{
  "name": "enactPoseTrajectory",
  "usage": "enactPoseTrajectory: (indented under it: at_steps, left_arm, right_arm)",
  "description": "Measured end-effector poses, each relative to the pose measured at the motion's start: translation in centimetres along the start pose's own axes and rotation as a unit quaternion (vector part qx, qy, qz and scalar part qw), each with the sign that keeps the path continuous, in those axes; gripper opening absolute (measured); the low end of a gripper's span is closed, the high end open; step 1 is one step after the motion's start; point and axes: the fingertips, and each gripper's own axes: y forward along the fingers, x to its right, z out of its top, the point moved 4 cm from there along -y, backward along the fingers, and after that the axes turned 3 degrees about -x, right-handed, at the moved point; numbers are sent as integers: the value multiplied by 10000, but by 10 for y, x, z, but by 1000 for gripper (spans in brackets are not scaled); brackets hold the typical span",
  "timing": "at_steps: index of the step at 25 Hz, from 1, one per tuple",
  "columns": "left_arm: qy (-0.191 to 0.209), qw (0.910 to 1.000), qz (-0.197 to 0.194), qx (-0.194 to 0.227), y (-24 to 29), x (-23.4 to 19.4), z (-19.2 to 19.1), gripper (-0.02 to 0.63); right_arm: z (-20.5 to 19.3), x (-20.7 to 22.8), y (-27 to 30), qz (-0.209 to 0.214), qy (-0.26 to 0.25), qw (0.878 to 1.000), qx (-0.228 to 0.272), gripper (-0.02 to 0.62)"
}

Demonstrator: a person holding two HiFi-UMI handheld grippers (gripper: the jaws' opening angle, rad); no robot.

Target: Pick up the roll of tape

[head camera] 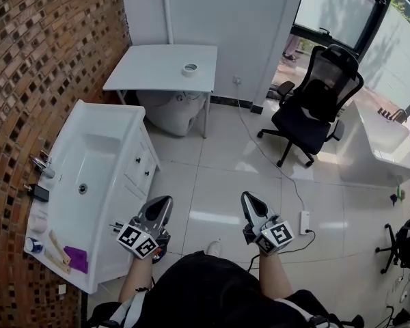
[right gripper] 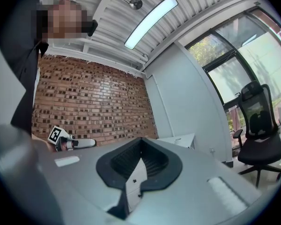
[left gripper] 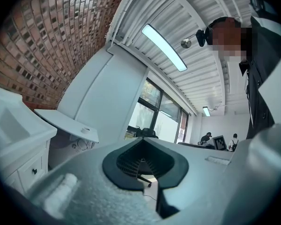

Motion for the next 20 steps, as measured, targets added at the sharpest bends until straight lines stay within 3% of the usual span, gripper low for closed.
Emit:
enactPoseTrajectory:
  at_steps: [9, 14, 20]
  left_arm:
    - [-206, 9990, 388, 120, 50, 3, -18, 2]
    - [-27, 9992, 325, -209, 60, -5, -20, 2]
    - [1, 9996, 215, -196, 85, -40, -11, 2]
  right_arm:
    - [7, 49, 3, 265, 145, 9993, -230, 6]
    - [-7, 69, 13, 83, 332, 9991, -255, 6]
    - [-7, 80, 48, 57, 322, 9991, -265, 5]
